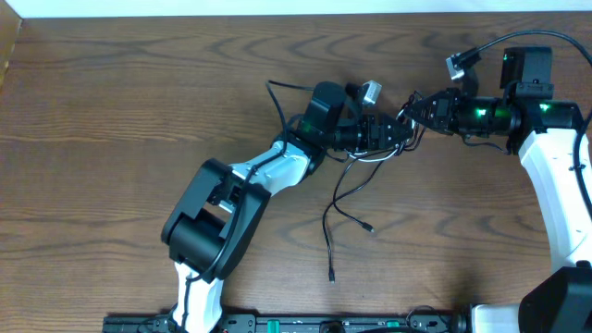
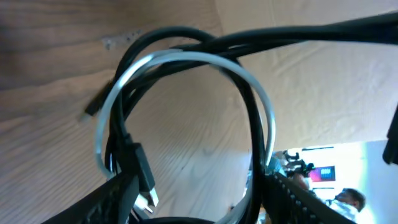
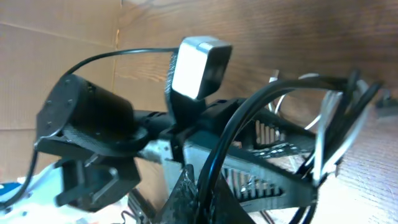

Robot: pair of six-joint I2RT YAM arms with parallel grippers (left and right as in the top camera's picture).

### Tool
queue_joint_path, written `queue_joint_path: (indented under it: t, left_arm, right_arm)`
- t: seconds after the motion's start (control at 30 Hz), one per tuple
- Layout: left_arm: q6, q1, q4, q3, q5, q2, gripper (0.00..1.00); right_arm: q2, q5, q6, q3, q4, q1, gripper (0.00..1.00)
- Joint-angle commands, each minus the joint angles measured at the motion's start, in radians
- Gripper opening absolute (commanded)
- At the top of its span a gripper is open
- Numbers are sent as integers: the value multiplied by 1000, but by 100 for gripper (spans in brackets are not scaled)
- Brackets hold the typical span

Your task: Untangle cables

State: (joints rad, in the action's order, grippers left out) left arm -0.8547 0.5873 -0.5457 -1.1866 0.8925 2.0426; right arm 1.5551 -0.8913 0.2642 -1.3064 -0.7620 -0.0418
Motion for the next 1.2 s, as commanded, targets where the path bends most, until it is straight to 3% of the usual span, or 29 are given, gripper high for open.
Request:
queue_joint_path:
  t: [0.0,0.23,0.4,0.43,0.47,0.73,0.93,1.17]
  left_arm:
    - [-87,21,-52,-15,3,14,67]
    - [-93,54,-39,-15,-64,28,54]
    - [-82,39,-39,-15,-77,29,25]
    - [-82,32,-38,-15,-73,29,13]
    - [-81,22,-38,-15,-57,29,8]
    - [-32,-49,-39,-15,116,27,8]
    - [9,-98,-14,-15,176,6,7]
    - [244,-121,299,-15,23,-162,7]
  right_arm:
    - [-9,-44,9,-11,2,-3,1]
    - [-9,-44,24,-11,2,-3,1]
    - [-9,-20,30,-11,-1,-6,1]
    - [-9,13,40,-11,-5,-9,1]
    - [-9,47,48,-11,-11,-13,1]
    - [-8,584,125,2,-114,-30,1]
    - [5,666,125,46,-105,-29,1]
    - [66,658,124,129,-69,-27,1]
